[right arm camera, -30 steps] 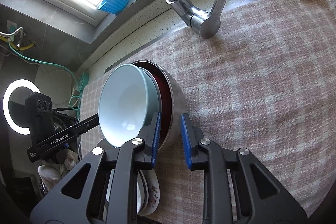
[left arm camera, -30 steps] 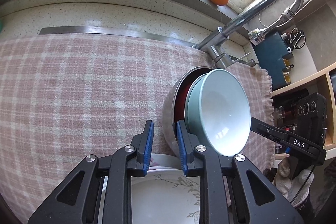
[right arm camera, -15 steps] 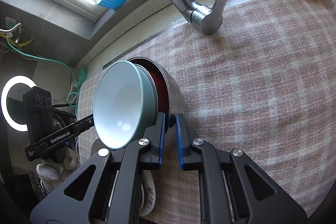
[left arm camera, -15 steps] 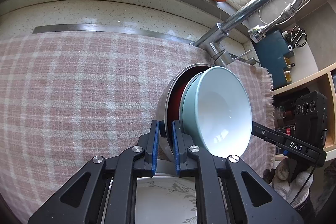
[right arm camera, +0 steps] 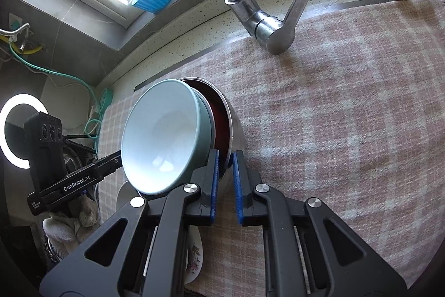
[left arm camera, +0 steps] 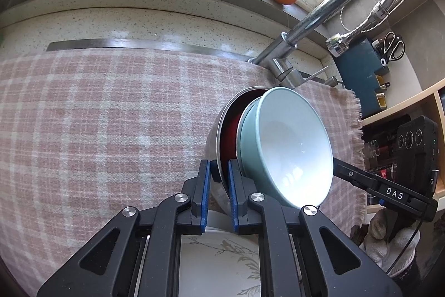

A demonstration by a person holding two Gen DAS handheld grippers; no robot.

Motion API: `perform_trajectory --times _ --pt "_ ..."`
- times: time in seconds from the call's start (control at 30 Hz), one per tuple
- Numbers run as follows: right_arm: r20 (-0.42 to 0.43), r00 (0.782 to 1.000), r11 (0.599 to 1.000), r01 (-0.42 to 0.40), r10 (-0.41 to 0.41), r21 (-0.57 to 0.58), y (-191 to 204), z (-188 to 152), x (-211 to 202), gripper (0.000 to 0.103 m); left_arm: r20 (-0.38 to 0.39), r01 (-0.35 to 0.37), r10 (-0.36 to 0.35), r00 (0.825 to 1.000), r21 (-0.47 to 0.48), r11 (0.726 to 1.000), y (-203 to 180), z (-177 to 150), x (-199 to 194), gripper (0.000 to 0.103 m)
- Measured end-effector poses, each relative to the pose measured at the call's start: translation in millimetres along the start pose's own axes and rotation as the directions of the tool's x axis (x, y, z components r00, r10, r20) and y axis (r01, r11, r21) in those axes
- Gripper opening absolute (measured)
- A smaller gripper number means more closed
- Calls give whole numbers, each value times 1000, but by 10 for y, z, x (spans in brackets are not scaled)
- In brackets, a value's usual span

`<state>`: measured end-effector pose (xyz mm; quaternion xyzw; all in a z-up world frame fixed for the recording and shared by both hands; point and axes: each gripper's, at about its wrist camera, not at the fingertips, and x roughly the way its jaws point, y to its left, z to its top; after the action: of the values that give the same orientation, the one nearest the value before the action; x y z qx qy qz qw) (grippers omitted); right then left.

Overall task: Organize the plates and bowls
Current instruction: 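Close the right gripper on the rims of the nested bowl stack, then carry the nested bowls onto the plate stack and lower them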

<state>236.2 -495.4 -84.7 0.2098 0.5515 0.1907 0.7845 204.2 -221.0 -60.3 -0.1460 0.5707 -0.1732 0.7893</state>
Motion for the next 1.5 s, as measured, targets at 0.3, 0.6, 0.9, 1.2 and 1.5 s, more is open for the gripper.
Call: perform_trajectory --times 0.3,0.6,0.9,1.2,1.5 --pt "38 999 1000 7 -6 -10 148 -88 -172 10 28 14 -14 1000 19 1000 -22 -14 -174 11" --pt "83 997 998 8 -2 -67 555 -291 -475 10 77 21 -24 997 42 999 7 -143 -573 11" --pt "78 997 994 1 7 -113 929 -625 -579 10 86 17 -19 996 27 999 199 -454 -837 11" --pt "40 999 992 8 -3 -123 1104 -1006 -464 10 70 -3 1 998 30 1000 399 -790 -973 11" --pt "9 1000 994 24 -23 -109 1130 -1239 -306 10 43 -6 5 999 20 1000 565 -1001 -962 11"
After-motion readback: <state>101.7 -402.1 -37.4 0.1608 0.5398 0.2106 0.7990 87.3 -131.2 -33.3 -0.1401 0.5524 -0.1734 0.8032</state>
